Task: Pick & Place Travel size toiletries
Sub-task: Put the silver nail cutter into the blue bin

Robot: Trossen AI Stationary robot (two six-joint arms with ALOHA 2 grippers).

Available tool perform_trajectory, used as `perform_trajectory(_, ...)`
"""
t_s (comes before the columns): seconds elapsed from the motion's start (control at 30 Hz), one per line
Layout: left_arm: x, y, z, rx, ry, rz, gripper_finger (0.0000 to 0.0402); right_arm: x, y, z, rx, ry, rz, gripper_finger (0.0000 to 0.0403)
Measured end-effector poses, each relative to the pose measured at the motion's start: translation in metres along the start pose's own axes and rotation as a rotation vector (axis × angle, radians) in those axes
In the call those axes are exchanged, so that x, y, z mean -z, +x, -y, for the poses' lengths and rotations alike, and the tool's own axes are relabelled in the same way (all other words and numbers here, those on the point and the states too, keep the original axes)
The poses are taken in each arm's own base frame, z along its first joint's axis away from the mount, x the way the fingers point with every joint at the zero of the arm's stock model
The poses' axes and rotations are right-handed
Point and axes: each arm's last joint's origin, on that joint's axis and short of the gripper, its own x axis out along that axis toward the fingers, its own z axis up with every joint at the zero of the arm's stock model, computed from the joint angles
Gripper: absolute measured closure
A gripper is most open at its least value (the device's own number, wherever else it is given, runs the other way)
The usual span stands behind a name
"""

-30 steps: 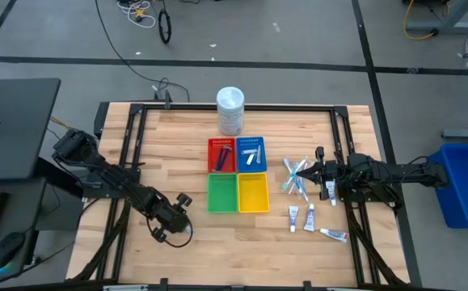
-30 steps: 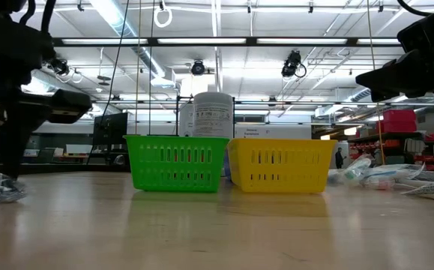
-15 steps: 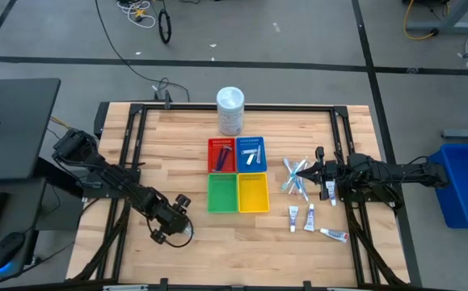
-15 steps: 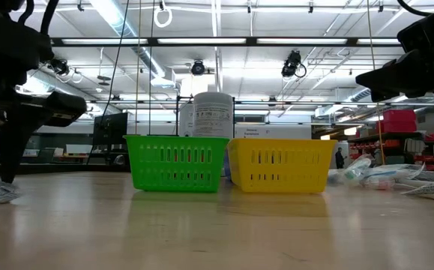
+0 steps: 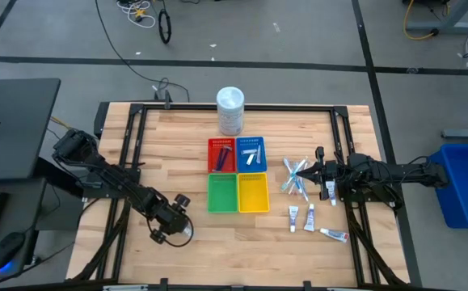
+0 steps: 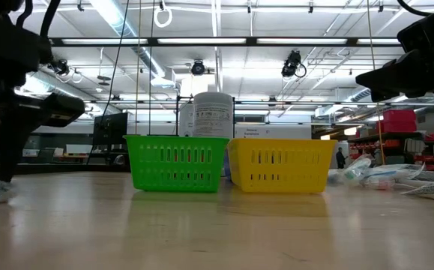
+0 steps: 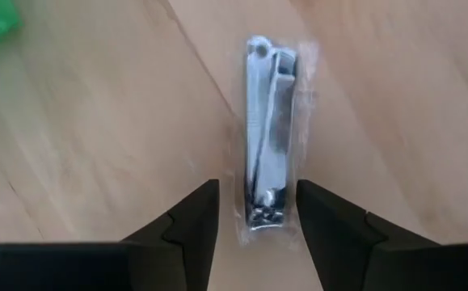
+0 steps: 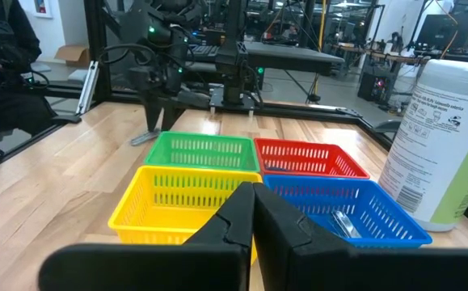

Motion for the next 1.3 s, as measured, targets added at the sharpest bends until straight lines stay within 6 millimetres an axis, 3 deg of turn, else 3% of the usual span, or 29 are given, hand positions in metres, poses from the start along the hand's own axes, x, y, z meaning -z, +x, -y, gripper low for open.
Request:
perform_trajectory(0.3, 0.0057, 0.0027, 0.0003, 0.01, -0.008, -0.01, 0.0233, 0.0, 0.0, 0.0, 0.0, 0.0, 0.0, 0.039)
perform_trajectory(0.7, 0.006, 0.0028, 0.0004, 0.012, -0.006, -0.011, 0.0325, 0.0001, 0.0, 0.0, 0.0, 0.0, 0.0, 0.0389)
perform_trajectory(1.3, 0.0048, 0.0022, 0.0007, 0.027, -0.023, -0.015, 0.033, 0.0001, 0.0, 0.0, 0.001, 0.0, 0.0, 0.039)
